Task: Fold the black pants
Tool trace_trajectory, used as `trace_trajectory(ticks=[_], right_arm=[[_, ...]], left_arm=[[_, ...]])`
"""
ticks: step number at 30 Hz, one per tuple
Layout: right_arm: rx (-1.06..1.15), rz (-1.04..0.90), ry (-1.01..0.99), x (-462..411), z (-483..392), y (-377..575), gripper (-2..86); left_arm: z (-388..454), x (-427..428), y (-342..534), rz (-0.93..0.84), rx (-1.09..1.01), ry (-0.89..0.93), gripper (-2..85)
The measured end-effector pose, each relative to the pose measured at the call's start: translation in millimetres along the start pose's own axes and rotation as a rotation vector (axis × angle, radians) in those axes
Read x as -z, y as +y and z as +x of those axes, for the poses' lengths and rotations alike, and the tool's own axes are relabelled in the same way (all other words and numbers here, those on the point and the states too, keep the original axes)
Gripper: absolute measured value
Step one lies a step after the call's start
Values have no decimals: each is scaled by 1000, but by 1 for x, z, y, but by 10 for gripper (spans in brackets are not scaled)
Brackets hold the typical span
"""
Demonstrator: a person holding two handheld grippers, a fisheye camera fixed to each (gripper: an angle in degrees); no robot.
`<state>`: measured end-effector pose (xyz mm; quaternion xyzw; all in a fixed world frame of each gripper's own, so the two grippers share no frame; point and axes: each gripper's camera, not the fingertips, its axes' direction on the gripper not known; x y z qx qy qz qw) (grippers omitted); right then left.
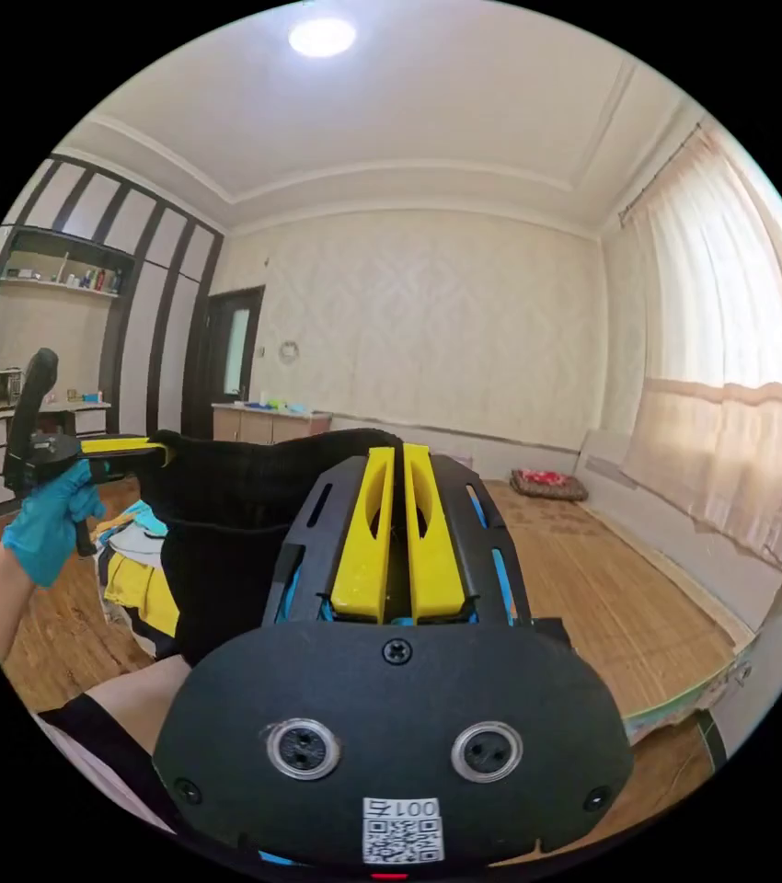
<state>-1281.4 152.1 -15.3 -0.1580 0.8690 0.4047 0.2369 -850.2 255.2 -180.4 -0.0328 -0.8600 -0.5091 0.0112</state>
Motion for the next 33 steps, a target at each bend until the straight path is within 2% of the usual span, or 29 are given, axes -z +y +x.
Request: trace_trajectory(ticks=[5, 18, 26, 30, 33], right_arm=[[31, 68, -51, 30, -5, -25, 16], [118, 73, -295, 40, -66, -47, 16], [179, -26, -556, 1, -110, -43, 16], [241, -68, -639, -24, -146, -23, 14], [183, -76, -659, -45, -153, -10, 14]], left_arm=[[-19, 37, -23, 69, 34, 33, -12], [-71, 101, -53, 159, 123, -130, -12], [-88, 79, -126, 163, 137, -247, -13], [-52, 56, -176, 200, 42, -292, -12], [-4, 16, -208, 190, -89, -258, -12]])
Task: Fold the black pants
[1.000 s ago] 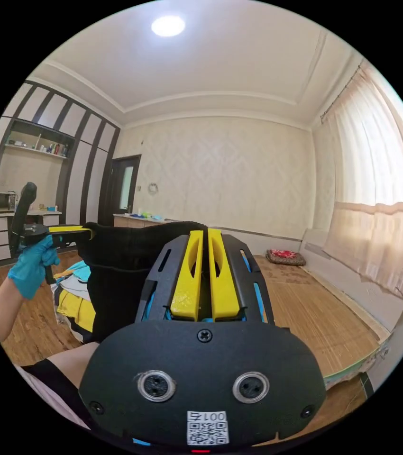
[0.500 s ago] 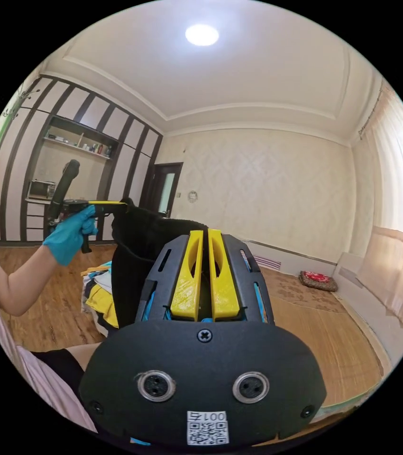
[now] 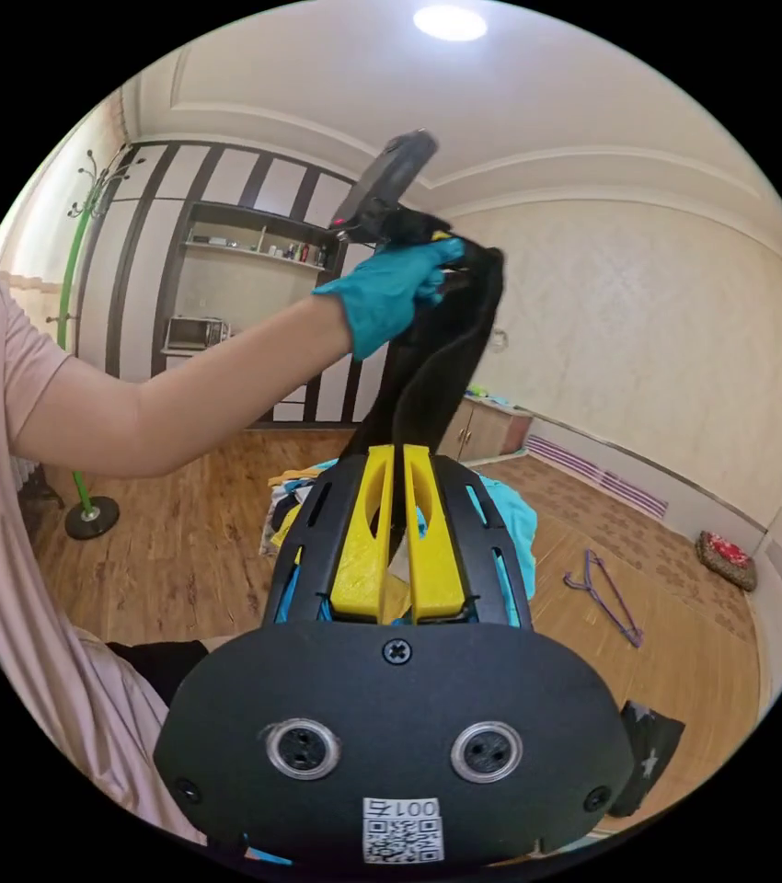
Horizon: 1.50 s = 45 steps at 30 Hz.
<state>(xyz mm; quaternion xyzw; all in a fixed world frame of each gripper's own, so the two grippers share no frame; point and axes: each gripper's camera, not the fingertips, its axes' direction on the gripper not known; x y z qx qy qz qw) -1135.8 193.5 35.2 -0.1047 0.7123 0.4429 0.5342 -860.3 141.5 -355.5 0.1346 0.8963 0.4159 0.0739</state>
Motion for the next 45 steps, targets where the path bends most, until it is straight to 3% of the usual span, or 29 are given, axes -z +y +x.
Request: trace_trajectory(ticks=[5, 8, 12, 15, 21, 27, 36, 42, 45], right_arm=[[-180, -12, 38, -25, 39, 34, 14], [-300, -77, 106, -38, 70, 75, 13], [-431, -326, 235, -54, 115, 156, 13], [-495, -560, 330, -56, 142, 215, 12], [-688, -544, 174, -29, 190, 273, 12], [-677, -498, 196, -18, 203, 268, 12], [-723, -547, 256, 2, 206, 298, 16], [-577, -506, 311, 18, 191, 319, 33], [-602, -408, 171, 29, 195, 321, 64]], left_arm=[[124, -80, -12, -77, -262, 201, -12], [206, -144, 11, -223, -348, 405, -8], [308, -224, 87, -544, -340, 699, 16], [345, -242, 151, -634, -229, 869, 17], [392, -233, 226, -666, -498, 770, 22], [329, -235, 254, -677, -417, 716, 24], [150, -199, 348, -793, -224, 274, 39], [81, -176, 422, -904, -72, 340, 48], [74, -174, 447, -906, -97, 383, 53]])
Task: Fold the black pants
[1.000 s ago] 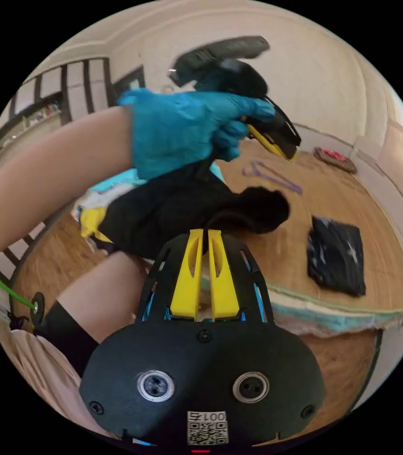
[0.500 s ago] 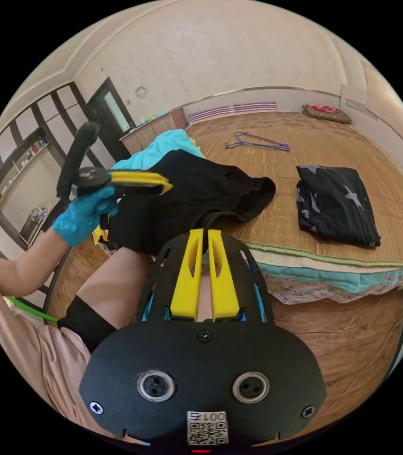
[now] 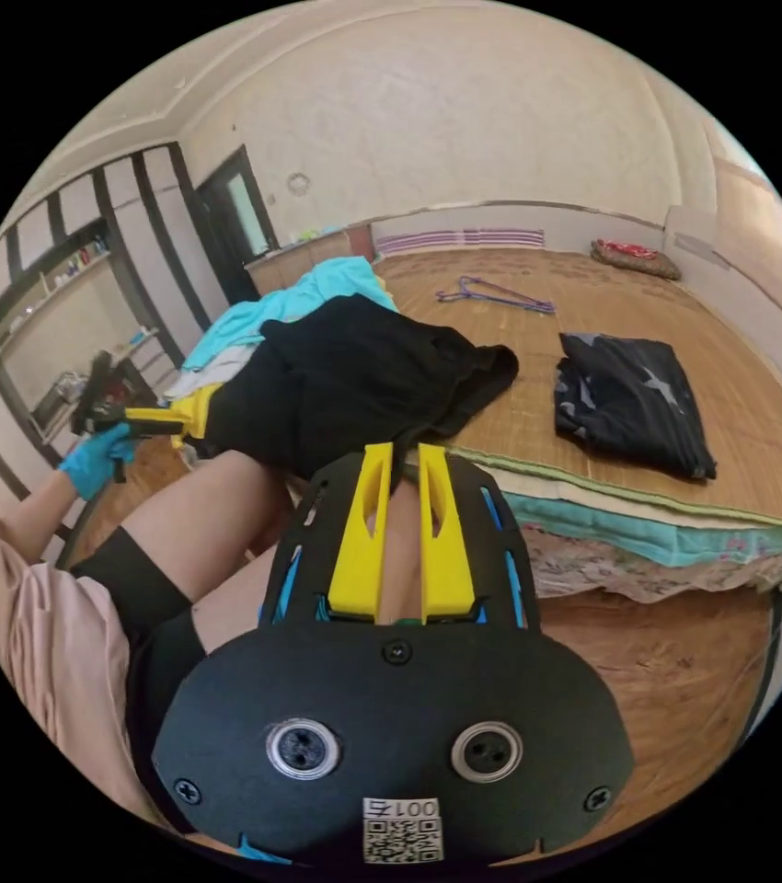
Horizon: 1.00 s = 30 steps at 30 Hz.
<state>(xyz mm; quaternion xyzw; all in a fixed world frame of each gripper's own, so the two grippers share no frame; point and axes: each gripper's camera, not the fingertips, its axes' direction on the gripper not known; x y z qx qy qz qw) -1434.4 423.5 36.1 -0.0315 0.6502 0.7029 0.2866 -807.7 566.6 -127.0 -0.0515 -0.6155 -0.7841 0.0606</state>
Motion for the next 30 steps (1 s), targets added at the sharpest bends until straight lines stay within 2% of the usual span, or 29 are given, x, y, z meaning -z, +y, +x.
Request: trace_trajectory(ticks=[2, 7, 15, 18, 25, 30], right_arm=[[12, -48, -69, -5, 2, -2, 85], [55, -130, -30, -30, -7, 0, 101], [111, -224, 60, -54, -21, -3, 29], [52, -200, 30, -40, -10, -2, 21], [-55, -55, -27, 36, 10, -6, 16], [-24, -102, 5, 70, 6, -1, 14]], left_arm=[[-3, -12, 5, 2, -23, 5, 63], [-17, -48, 2, -26, -26, 15, 92], [-40, -78, 13, -6, -16, 45, 27], [-55, -71, 20, 14, -9, 108, -7], [-94, -8, 48, 108, 72, 176, -13], [-97, 18, 65, 39, -50, 188, -13]])
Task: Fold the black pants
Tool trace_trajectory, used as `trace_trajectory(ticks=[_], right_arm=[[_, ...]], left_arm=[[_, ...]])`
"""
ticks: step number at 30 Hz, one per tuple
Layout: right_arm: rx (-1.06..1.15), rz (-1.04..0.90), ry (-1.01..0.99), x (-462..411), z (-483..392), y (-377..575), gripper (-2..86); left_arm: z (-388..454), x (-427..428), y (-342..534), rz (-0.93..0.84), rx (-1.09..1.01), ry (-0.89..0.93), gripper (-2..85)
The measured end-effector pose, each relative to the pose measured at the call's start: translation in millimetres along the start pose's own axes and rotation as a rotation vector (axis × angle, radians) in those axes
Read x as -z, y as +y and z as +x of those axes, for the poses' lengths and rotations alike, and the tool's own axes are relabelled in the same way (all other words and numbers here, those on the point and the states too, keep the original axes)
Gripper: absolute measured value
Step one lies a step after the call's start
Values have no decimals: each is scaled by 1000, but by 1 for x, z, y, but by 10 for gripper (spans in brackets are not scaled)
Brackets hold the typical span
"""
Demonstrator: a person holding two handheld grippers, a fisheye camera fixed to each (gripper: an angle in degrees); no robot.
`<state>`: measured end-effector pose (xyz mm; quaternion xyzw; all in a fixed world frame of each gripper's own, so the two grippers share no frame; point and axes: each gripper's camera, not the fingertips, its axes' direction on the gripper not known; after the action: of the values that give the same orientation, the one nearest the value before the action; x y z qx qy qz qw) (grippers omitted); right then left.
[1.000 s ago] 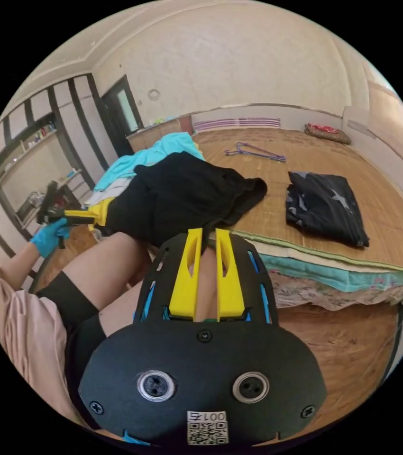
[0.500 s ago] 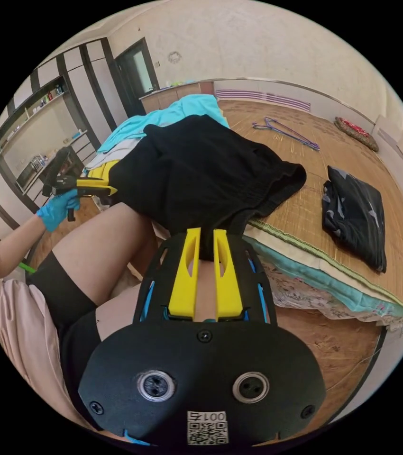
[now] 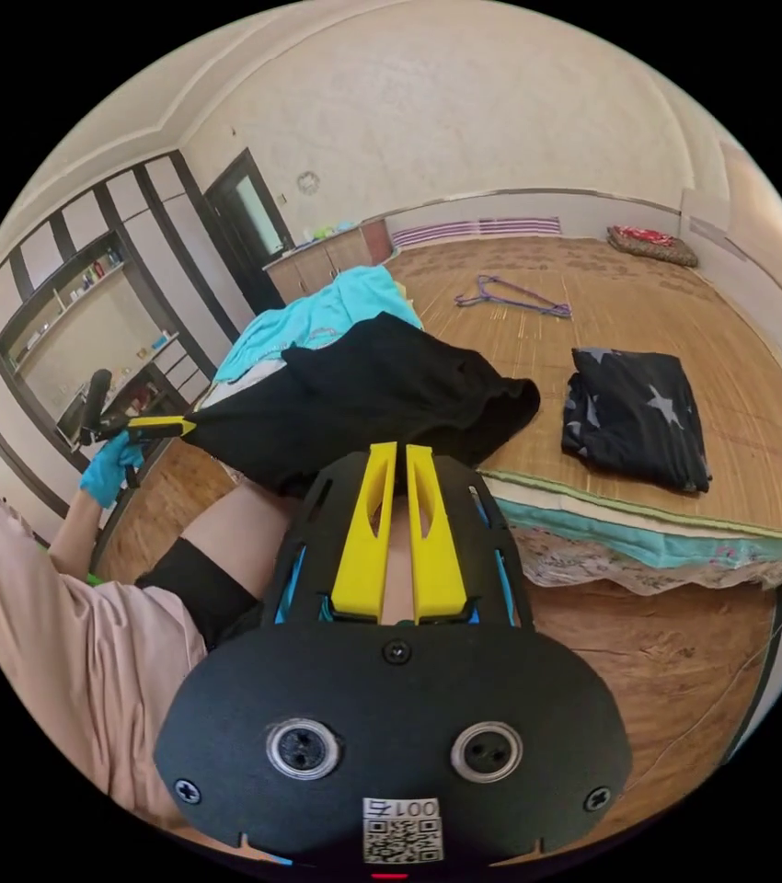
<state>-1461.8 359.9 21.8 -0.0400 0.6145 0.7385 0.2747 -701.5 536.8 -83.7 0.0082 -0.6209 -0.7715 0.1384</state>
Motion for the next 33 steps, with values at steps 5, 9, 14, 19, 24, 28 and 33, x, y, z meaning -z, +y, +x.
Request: trace_trajectory(ticks=[5, 9, 14, 19, 24, 28, 33], right_arm=[[-79, -109, -47, -23, 17, 39, 12], [-39, -78, -18, -13, 6, 48, 12], [140, -68, 67, 25, -15, 32, 12], [114, -174, 50, 22, -3, 63, 12], [46, -222, 56, 11, -2, 88, 11], [83, -160, 21, 37, -6, 77, 9], [164, -204, 65, 49, -10, 70, 7]], left_arm=[[-12, -52, 28, -215, -25, 130, -13], [-10, -55, 26, -197, -89, 86, -13], [-5, -8, 8, -153, -265, 92, -14], [6, -19, 33, -280, -395, 229, -14], [12, -59, 60, -407, -402, 299, -14], [4, -33, 45, -351, -426, 308, -13], [-10, -13, 33, -314, -399, 369, -14]])
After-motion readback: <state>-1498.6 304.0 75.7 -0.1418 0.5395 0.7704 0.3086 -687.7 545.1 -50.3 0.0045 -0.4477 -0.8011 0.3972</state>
